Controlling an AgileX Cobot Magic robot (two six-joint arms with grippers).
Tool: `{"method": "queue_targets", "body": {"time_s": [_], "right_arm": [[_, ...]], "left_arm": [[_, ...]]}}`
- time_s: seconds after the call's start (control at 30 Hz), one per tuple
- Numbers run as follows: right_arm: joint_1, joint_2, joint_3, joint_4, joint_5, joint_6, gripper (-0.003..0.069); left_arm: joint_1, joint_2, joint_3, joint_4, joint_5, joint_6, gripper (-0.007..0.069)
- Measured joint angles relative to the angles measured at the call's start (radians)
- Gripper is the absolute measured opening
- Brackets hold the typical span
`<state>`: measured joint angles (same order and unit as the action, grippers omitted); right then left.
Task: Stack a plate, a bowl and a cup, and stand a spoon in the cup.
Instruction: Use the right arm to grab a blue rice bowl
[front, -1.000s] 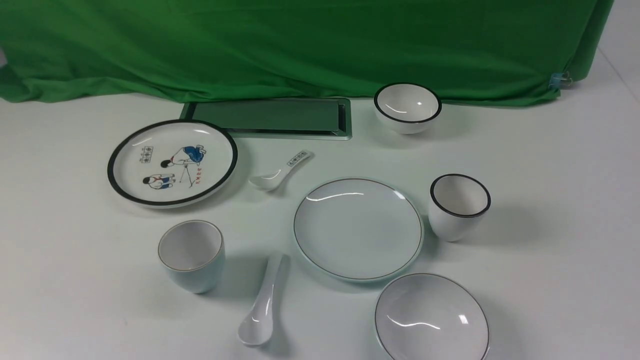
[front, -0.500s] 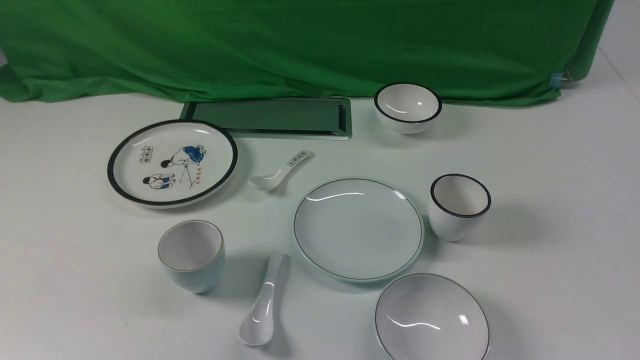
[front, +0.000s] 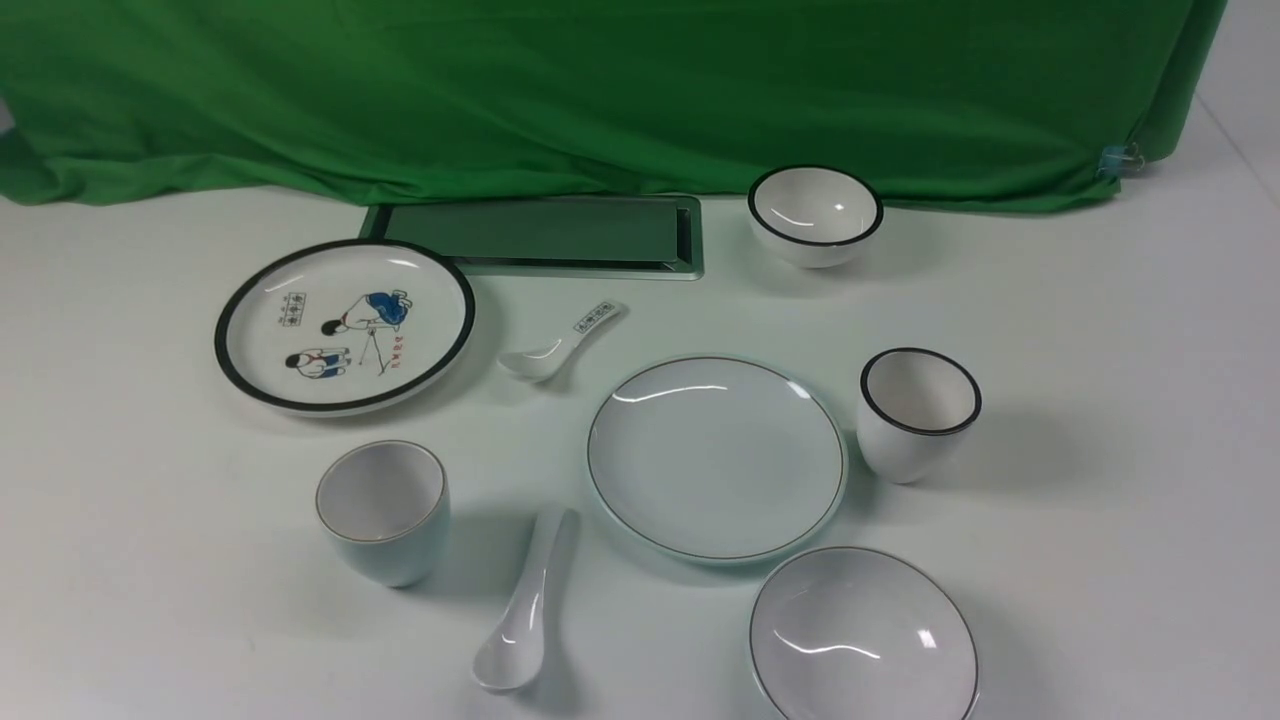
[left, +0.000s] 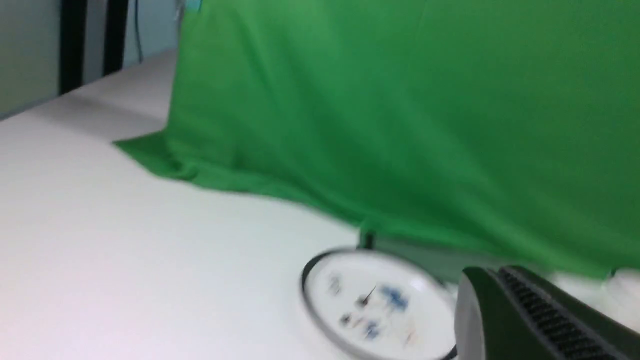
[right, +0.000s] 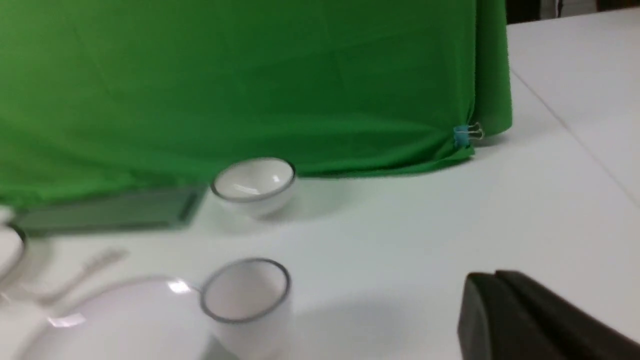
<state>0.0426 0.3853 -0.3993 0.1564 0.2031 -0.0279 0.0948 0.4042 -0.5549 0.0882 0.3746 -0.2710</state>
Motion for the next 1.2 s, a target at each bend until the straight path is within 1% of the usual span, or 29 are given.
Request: {"method": "queue_targets", "body": {"time_s": [0.03, 0.07, 0.1, 0.13, 0.17, 0.2, 0.23, 0.3, 0.33, 0.37, 0.4, 0.47, 0.53, 0.57, 0.6, 0.63, 0.67, 0.73, 0.83, 0.9, 1.0, 1.03, 1.07, 1.13, 1.17, 1.2], "right_arm": [[0.0, 0.097, -0.079, 0.0, 0.057, -0.063, 0.0013], [0.001, 0.122, -0.087, 0.0, 0.074, -0.076, 0.0013], [0.001, 0.223, -0.159, 0.0, 0.158, -0.114, 0.0013], [0.002, 0.26, -0.185, 0.0, 0.191, -0.131, 0.0013], [0.009, 0.343, -0.24, 0.0, 0.27, -0.15, 0.0013], [0.018, 0.386, -0.268, 0.0, 0.311, -0.16, 0.0013], [0.021, 0.397, -0.275, 0.0, 0.321, -0.16, 0.0013], [0.077, 0.521, -0.343, 0.0, 0.427, -0.195, 0.0013], [0.108, 0.563, -0.366, 0.0, 0.455, -0.207, 0.0013], [0.114, 0.571, -0.366, 0.0, 0.459, -0.209, 0.0013], [0.141, 0.604, -0.382, 0.0, 0.474, -0.213, 0.0013], [0.24, 0.726, -0.401, 0.0, 0.488, -0.225, 0.0018], [0.303, 0.802, -0.401, 0.0, 0.488, -0.225, 0.0052], [0.328, 0.845, -0.401, 0.001, 0.487, -0.221, 0.0085], [0.333, 0.853, -0.401, 0.001, 0.486, -0.221, 0.0085], [0.367, 0.921, -0.401, 0.001, 0.478, -0.2, 0.0169], [0.374, 0.938, -0.401, 0.001, 0.474, -0.197, 0.0181], [0.407, 1.036, -0.401, 0.001, 0.426, -0.161, 0.0348], [0.425, 1.12, -0.401, 0.001, 0.355, -0.122, 0.0467], [0.43, 1.162, -0.401, 0.001, 0.315, -0.098, 0.0505], [0.432, 1.203, -0.401, 0.001, 0.278, -0.085, 0.0505], [0.433, 1.225, -0.401, 0.004, 0.268, -0.077, 0.0473], [0.433, 1.227, -0.401, 0.004, 0.265, -0.077, 0.0467], [0.434, 1.238, -0.402, 0.014, 0.265, -0.076, 0.0353], [0.434, 1.239, -0.406, 0.02, 0.273, -0.078, 0.0273], [0.434, 1.239, -0.407, 0.022, 0.275, -0.081, 0.0244]], "left_arm": [[0.0, 0.109, -0.086, -0.068, 0.095, 0.17, -0.0027], [0.0, 0.121, -0.095, -0.076, 0.123, 0.187, -0.0027], [0.0, 0.218, -0.169, -0.146, 0.238, 0.316, -0.0027], [-0.002, 0.265, -0.195, -0.173, 0.279, 0.365, -0.0027], [-0.009, 0.319, -0.24, -0.225, 0.35, 0.425, -0.0027], [-0.025, 0.367, -0.273, -0.265, 0.396, 0.473, -0.0027], [-0.028, 0.386, -0.285, -0.281, 0.404, 0.483, -0.0027], [-0.111, 0.494, -0.35, -0.353, 0.488, 0.608, -0.0027], [-0.156, 0.53, -0.373, -0.371, 0.517, 0.644, -0.0027], [-0.165, 0.53, -0.377, -0.373, 0.523, 0.649, -0.0027], [-0.204, 0.566, -0.396, -0.377, 0.545, 0.667, -0.0027], [-0.353, 0.664, -0.431, -0.363, 0.603, 0.695, -0.0027], [-0.44, 0.729, -0.437, -0.338, 0.619, 0.7, -0.0027], [-0.47, 0.752, -0.438, -0.33, 0.622, 0.7, -0.0027], [-0.476, 0.757, -0.438, -0.328, 0.622, 0.7, -0.0027], [-0.523, 0.802, -0.438, -0.315, 0.626, 0.7, -0.0027], [-0.532, 0.807, -0.438, -0.314, 0.626, 0.7, -0.0027], [-0.573, 0.858, -0.438, -0.312, 0.629, 0.7, -0.0027], [-0.585, 0.884, -0.438, -0.307, 0.631, 0.7, -0.0023], [-0.585, 0.89, -0.438, -0.304, 0.631, 0.7, -0.0018], [-0.585, 0.891, -0.439, -0.292, 0.624, 0.7, -0.0015], [-0.585, 0.891, -0.439, -0.29, 0.615, 0.7, -0.0013], [-0.585, 0.891, -0.439, -0.29, 0.614, 0.7, -0.0013], [-0.585, 0.891, -0.44, -0.285, 0.599, 0.7, -0.0011], [-0.585, 0.891, -0.44, -0.279, 0.591, 0.7, -0.0011], [-0.585, 0.891, -0.44, -0.278, 0.589, 0.7, -0.001]]}}
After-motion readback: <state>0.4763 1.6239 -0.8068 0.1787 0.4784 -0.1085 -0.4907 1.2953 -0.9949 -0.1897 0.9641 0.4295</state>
